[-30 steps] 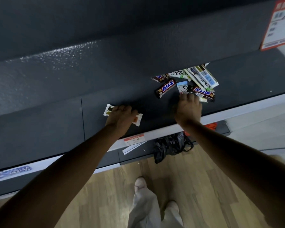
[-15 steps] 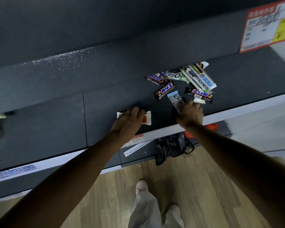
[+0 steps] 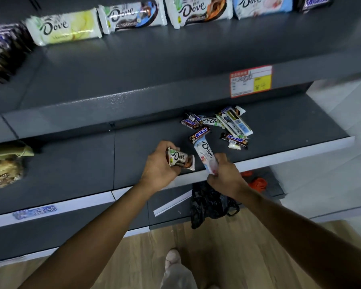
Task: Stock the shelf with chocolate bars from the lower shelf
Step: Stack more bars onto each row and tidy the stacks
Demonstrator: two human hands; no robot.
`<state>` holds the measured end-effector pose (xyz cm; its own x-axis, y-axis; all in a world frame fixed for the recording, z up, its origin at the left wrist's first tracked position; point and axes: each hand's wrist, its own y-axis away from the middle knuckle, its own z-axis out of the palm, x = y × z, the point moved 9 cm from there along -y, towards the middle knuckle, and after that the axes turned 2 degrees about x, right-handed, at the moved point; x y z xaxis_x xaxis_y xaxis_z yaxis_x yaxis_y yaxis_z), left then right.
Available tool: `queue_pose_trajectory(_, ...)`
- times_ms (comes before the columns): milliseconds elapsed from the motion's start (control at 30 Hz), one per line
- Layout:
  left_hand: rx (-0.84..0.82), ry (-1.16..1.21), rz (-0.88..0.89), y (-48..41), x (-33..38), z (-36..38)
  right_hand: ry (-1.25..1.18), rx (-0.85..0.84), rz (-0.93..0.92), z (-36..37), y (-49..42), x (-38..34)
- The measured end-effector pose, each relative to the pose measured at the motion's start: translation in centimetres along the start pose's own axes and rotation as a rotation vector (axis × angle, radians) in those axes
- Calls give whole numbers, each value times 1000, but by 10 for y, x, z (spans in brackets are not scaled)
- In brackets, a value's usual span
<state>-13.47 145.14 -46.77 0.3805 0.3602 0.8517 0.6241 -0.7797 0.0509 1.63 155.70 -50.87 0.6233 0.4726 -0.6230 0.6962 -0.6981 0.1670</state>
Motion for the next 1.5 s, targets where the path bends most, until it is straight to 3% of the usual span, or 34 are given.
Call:
queue_pose_trajectory(333,42,467,-15,37,72,-28,-201,251,-202,-84,41,-56)
queue_pose_trajectory(433,61,494,32,44,92,-40,-265,325,-271,-110,53,-72)
queue_pose_trajectory(567,111,377,120,53,117,-58,-310,397,-346,-142,69,-91)
queue_pose_trajectory(667,149,152,209,60,136,-72,-345,427,-390,-162,77,-104)
queue_pose_trajectory(800,273,-251,491,67,179,-91,-346,464,-440,-183,78,-120)
queue_pose_trajectory(933,334,-434,677,68,217,-101,-358,519,-472,-207,77,-135)
queue_pose_trajectory(1167,516,-782,762,54,250,-112,-265,591,-544,-243,54,-159)
queue_pose_trajectory(1333,545,-816,727,11,251,-124,-136,680,-529,-272,18,-168)
queue_pose_trajectory(1500,468,-796,658,-47,246,-129,-39,686,-505,-289,-30,-175)
